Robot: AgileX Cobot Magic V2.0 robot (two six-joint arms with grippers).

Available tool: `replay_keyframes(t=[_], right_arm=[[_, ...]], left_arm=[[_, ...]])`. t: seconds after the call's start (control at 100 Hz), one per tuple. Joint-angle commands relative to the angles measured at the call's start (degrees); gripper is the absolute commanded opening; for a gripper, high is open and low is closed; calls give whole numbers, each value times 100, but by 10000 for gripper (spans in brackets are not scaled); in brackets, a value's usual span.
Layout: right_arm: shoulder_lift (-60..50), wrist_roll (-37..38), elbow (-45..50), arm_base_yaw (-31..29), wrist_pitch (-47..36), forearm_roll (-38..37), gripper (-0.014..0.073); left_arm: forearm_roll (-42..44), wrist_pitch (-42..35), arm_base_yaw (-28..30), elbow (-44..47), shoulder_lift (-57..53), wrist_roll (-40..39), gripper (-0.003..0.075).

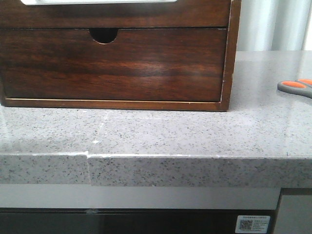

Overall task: Put scissors in drawer with both arms
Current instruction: 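Hook the left gripper onto the white drawer handle, then pull the drawer open toward the robot with the left gripper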

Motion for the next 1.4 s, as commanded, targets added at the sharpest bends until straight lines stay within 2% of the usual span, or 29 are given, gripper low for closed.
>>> replay_keyframes(t=[0.0, 0.25, 0.57, 0.71, 0.78, 0.93, 1.14, 1.39], right_arm=[[106, -62, -198, -24, -379, -5, 535], [106, -62, -160, -24, -353, -5, 535], [106, -62, -12, -24, -55, -5, 535], [106, -62, -12, -24, -32, -5, 535], [106, -62, -12, -24, -32, -5, 535], [106, -62, -12, -24, -32, -5, 535], [106, -62, -12, -24, -67, -5, 535], [106, -62, -12, -24, -165, -5, 535]], left_arm=[[-940, -41, -57, -413, 424, 143, 396], [-1473, 753, -57, -973, 1692, 143, 396], [-2429, 879, -57, -1238, 2560, 722, 369], [-2483, 879, -57, -1238, 2789, 775, 308], [-2483, 906, -57, -1238, 2840, 892, 242], [-2483, 871, -57, -1238, 2829, 893, -20], [-2473, 862, -101, -1192, 2701, 902, -19], [-2483, 572, -689, -569, 1683, 902, -19]])
